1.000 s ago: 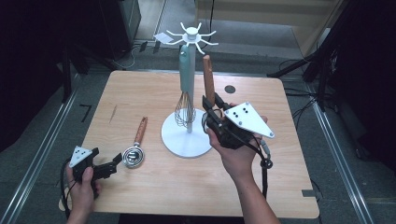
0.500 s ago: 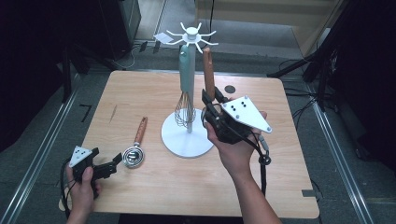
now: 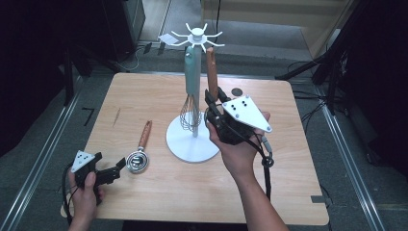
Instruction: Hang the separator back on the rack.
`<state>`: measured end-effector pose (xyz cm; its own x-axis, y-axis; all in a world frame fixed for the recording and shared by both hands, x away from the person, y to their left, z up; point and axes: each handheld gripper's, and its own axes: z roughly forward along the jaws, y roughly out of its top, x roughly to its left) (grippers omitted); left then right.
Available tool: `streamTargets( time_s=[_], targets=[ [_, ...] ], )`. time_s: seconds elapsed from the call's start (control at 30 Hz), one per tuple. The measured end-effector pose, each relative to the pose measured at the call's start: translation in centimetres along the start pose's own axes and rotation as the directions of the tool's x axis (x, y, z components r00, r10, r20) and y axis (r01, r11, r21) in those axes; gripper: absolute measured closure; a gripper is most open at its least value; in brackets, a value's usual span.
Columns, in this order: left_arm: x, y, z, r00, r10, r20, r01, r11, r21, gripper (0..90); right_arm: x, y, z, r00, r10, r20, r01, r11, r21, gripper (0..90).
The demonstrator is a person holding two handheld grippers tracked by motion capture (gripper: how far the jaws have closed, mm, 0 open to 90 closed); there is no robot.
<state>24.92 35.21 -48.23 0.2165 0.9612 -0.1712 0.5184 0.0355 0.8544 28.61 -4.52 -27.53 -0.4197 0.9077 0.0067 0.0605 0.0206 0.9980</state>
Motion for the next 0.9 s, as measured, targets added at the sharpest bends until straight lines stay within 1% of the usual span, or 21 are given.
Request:
streamTargets(
  time_s=[0.13,0.23,0.47,0.53,0.6,0.77,0.9],
  targets=[
    [0.03,0.01,-0.01,1.0,0.003,0.0,-0.003,1.0,0.002,1.6,0.19,0.0,0.1,0.9999,0.0,0.01,0.0,1.0,0.004,71.8],
    [0.01,0.0,0.0,1.0,0.001,0.0,-0.001,1.0,0.0,1.6,0.19,-0.05,0.13,0.9996,-0.018,0.023,0.018,1.0,0.004,71.9],
    [0.01,0.0,0.0,1.0,0.0,0.0,0.0,1.0,0.0,1.6,-0.11,-0.12,0.25,0.9994,-0.006,0.035,0.005,1.0,0.02,71.9],
    [0.0,0.0,0.01,1.0,0.0,0.001,0.0,1.0,-0.001,1.6,-0.31,-0.13,0.26,0.9989,-0.005,0.047,0.004,1.0,0.02,71.9],
    [0.0,0.0,0.0,1.0,0.002,0.0,-0.002,1.0,0.001,1.6,-0.38,-0.13,0.29,0.9988,0.006,0.049,-0.007,1.0,0.027,71.9],
    [0.0,0.0,0.0,1.0,0.005,0.001,-0.005,1.0,0.002,1.6,-0.19,-0.1,0.44,0.9985,-0.013,0.053,0.012,0.999,0.033,71.9],
    [-0.01,0.0,0.01,1.0,0.006,0.001,-0.006,1.0,0.003,1.6,-0.16,-0.03,0.72,0.9983,-0.007,0.058,0.005,0.999,0.04,71.9]
  ],
)
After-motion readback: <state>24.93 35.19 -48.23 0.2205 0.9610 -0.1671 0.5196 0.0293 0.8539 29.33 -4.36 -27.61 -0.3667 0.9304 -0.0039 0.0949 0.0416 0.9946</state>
